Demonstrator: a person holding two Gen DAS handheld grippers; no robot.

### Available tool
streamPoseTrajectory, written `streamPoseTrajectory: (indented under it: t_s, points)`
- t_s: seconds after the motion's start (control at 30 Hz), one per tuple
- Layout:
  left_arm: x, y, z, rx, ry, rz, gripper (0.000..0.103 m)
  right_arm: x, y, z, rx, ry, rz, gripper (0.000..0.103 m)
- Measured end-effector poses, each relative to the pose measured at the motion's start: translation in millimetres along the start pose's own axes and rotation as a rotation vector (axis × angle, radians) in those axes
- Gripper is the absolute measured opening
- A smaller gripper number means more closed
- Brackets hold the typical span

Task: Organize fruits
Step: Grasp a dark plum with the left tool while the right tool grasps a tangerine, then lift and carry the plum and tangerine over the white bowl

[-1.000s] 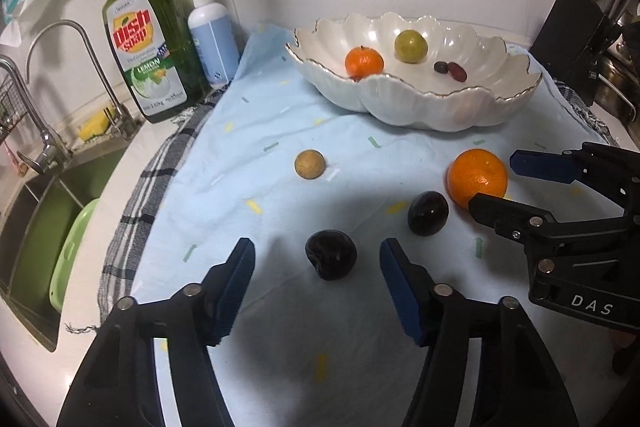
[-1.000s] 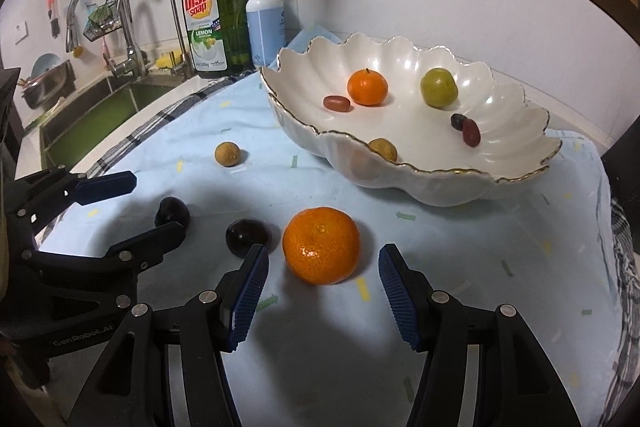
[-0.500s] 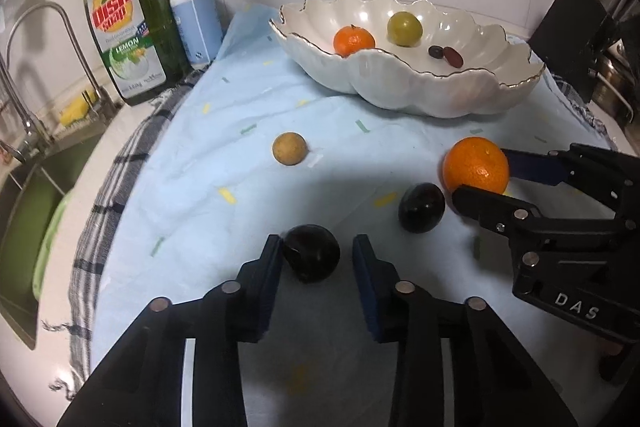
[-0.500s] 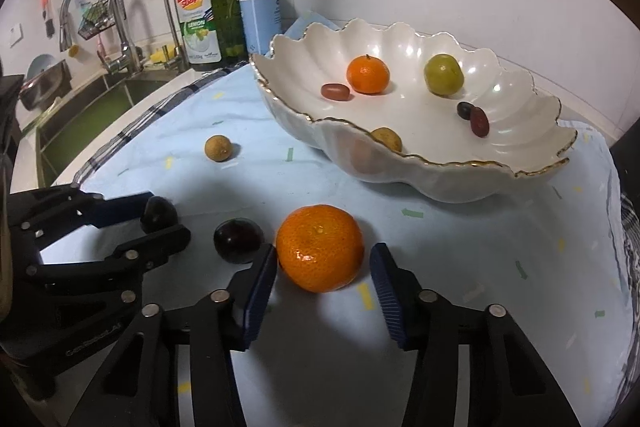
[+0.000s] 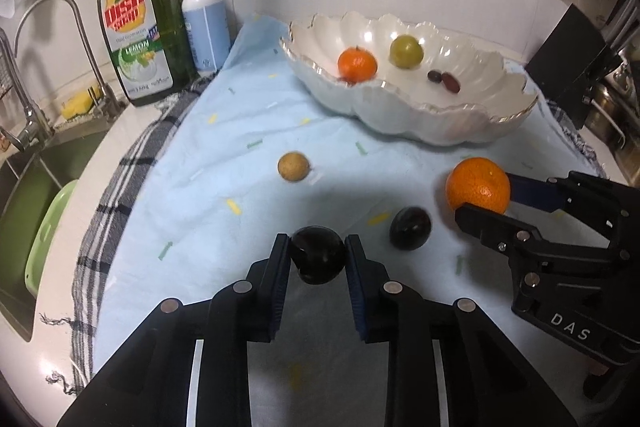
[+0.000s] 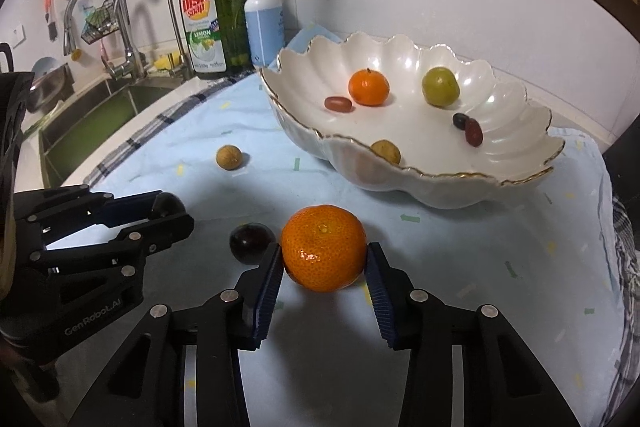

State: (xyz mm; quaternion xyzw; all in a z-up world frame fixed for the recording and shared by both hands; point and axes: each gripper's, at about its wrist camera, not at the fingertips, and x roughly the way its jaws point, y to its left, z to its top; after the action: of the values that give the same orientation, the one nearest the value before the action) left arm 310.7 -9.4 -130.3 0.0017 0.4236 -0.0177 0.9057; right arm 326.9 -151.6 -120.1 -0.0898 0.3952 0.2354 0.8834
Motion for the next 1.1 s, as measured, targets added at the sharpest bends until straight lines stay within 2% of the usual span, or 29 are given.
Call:
streamPoseTrajectory:
  t_s: [0.63,0.93,1.1]
  points:
    - [-70.4,-13.1,33.5,0.054,-0.207,-0.022,0.028,-69.5,-2.1,28.0,0.013,-0.187,0.013,0.043]
    - [-81.5,-24.3,66.7,0.089,-0.303,-0.028,0.028,-88.0,-16.8,48.8,0.027,-0.266,-0.021,0.043]
    - [-75.8,-28.8,87.6,0.098,-0.317,-0.031,0.028,-87.8,-30.9,60.7,0.049,-0.274,-0.051,0.043]
